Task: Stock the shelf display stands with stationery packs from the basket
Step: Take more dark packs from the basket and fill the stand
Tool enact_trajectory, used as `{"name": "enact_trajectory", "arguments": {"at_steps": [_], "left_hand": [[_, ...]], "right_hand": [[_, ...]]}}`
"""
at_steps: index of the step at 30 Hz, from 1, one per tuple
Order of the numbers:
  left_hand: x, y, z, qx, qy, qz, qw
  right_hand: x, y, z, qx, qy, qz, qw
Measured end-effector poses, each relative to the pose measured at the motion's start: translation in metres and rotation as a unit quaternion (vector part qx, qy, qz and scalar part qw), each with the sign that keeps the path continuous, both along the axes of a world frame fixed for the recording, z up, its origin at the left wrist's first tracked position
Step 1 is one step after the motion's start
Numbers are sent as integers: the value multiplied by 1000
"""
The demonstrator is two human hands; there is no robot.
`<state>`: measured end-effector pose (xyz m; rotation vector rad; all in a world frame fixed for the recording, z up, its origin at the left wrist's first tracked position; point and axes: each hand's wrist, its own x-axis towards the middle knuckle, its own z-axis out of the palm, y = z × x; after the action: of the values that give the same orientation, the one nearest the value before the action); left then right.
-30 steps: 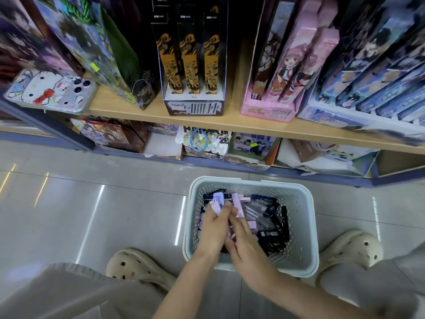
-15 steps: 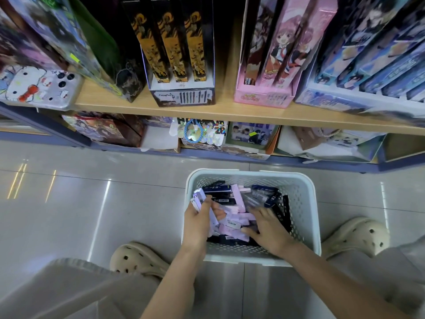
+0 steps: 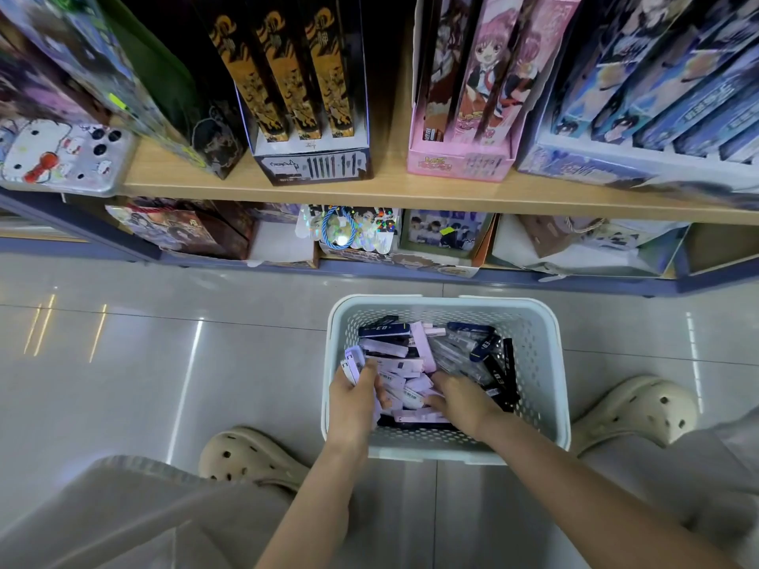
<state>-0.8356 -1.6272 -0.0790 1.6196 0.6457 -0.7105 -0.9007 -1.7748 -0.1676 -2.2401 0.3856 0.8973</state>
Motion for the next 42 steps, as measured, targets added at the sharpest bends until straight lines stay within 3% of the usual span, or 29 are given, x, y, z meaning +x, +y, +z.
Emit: {"name": "enact_trajectory", "arguments": {"at_steps": [5,11,19,24,30,35,42], "left_hand": [[-1,7,3,15,-14,-10,1000],[-3,15,3,4,-12,9,1000],[-10,13,2,-18,64,0,998],[-22,1,5,-66,109,38,991],[-34,-14,16,-116,122,58,984],[-35,-21,44,-208,53,64,975],[-24,-20,92,-193,-41,132,971]], "right_hand": [[0,7,2,56,9,-100,993],[17,19,4,29,-29,-215,976],[12,-15,26,31,-92,-132,986],[3,-29,54,60,-140,-159,976],[-2,-11,106,156,-206,-272,927],[-2,13,135,208,-232,-327,892],[7,35,180,278,-255,-415,828]]}}
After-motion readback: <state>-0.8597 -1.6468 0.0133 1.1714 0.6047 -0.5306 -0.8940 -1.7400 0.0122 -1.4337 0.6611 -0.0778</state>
